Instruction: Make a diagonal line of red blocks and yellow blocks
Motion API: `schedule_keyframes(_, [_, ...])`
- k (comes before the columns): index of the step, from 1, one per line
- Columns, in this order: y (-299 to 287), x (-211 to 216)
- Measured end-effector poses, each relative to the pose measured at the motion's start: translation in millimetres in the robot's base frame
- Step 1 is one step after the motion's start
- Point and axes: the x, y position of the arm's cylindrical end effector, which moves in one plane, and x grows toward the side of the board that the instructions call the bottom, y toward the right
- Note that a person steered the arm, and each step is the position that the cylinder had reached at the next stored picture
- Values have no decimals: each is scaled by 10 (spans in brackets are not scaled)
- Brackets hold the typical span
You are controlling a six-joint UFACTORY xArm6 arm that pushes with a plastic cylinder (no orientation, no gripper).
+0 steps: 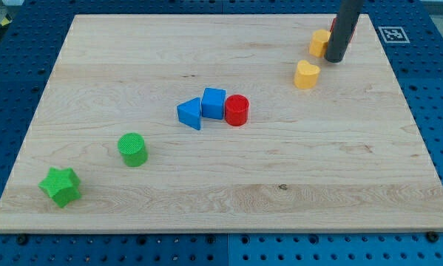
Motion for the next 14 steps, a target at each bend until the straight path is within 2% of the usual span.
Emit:
schedule_keyframes(3, [52, 741])
schedule_keyframes(4, [-150, 835])
schedule_keyframes(5, [-544, 834])
schedule_keyframes(10, [-507, 544])
schedule_keyframes(12, [-564, 1245])
schedule_keyframes(14, [-1441, 1912])
